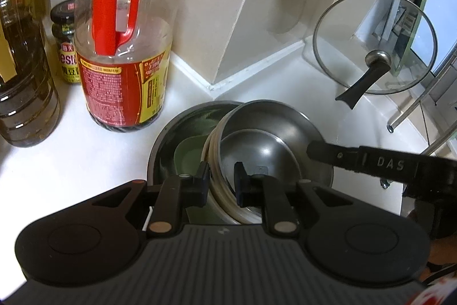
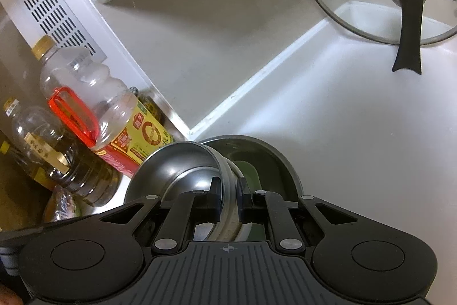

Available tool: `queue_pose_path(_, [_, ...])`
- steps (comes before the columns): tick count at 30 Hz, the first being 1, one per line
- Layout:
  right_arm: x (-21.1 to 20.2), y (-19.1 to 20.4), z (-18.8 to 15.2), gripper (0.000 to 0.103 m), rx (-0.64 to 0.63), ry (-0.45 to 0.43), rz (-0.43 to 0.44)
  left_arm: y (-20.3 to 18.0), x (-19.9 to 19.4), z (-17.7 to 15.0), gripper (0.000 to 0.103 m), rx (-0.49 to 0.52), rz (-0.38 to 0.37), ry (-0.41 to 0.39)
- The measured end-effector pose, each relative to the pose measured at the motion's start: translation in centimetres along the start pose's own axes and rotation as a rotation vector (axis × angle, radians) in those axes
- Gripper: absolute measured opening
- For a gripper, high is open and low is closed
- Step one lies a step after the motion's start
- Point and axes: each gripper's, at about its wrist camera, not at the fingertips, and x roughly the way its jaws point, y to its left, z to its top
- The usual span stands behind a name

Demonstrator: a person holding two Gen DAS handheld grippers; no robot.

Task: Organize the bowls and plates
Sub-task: 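Lower the bowl stack with both grippers onto the green plate in the steel plate, then open both grippers to release the bowl stack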

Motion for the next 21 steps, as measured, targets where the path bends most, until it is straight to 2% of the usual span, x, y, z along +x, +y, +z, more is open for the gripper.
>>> queue_pose_path(9, [0.5, 0.2, 1.3, 0.011, 0.041, 0.062, -0.04, 0.1, 0.4, 0.4, 0.015, -0.003, 0.005, 0.027])
queue_pose_path(21, [0.2, 0.1, 0.9, 0.011, 0.03, 0.042, -0.031, -0.7, 0.4, 0.1, 0.015, 0.025, 0.029, 0.017])
